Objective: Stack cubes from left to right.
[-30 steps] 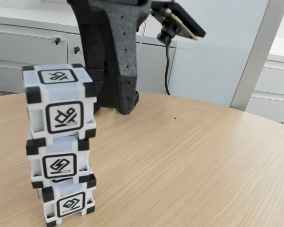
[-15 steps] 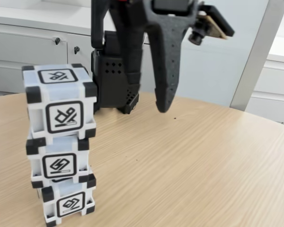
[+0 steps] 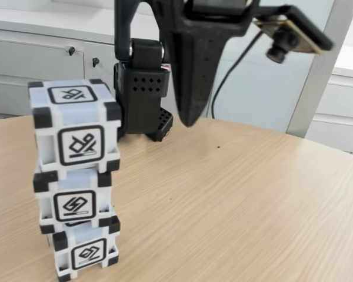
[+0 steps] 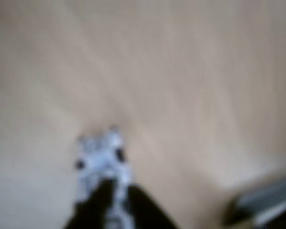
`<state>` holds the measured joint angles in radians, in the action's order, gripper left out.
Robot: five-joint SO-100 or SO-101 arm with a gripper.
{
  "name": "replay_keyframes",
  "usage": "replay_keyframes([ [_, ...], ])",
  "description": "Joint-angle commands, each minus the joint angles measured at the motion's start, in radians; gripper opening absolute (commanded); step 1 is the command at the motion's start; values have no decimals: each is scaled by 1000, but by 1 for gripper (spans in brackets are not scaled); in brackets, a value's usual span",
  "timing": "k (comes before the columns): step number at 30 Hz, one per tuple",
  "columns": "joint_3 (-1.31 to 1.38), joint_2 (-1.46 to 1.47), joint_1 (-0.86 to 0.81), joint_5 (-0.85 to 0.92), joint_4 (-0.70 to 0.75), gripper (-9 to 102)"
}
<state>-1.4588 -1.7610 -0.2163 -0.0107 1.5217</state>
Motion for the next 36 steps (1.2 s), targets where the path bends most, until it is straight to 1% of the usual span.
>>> replay_keyframes([
  [1, 6, -25, -8, -12, -43, 0],
  [10, 8, -67, 9, -21, -37, 0],
  [19, 6, -482, 9, -67, -32, 0],
  [31, 3, -917, 11, -100, -31, 0],
  [36, 3, -1046, 11, -115, -29, 0],
])
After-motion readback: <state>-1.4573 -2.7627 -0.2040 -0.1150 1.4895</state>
